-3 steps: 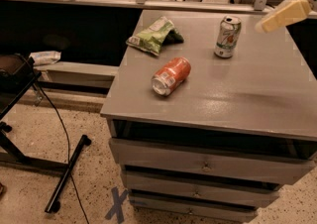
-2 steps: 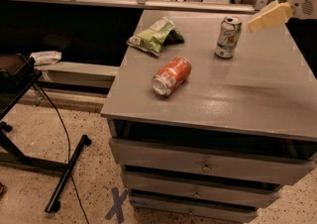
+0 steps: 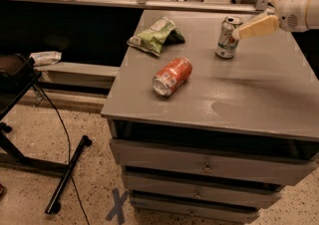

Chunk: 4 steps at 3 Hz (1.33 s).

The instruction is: Knock 7up can over

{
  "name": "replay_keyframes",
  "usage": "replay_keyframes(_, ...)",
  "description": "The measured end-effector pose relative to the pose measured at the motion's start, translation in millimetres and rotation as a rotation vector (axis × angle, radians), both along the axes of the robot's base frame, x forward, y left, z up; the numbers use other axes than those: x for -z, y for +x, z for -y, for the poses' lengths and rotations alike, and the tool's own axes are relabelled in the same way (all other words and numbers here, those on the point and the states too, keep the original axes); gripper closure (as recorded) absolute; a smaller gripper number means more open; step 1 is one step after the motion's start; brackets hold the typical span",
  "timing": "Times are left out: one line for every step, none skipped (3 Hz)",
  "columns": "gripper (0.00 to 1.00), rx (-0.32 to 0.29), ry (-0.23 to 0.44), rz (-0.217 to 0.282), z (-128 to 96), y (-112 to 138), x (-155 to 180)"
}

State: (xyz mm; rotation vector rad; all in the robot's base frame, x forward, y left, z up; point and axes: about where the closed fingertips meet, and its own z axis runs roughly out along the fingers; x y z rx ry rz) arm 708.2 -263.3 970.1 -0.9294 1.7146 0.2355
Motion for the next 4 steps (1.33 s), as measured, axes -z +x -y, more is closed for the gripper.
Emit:
replay_keyframes(0.0,-0.008,0.015,-0.002,-10,12,16)
replay_keyframes(0.0,0.026,0.089,-0.002,-9,34,36)
replay_keyframes(0.0,0.031,0.185,-0.003,-14,46,54)
replay_keyframes(0.03,0.023,0.268,-0.005,-17,48,68)
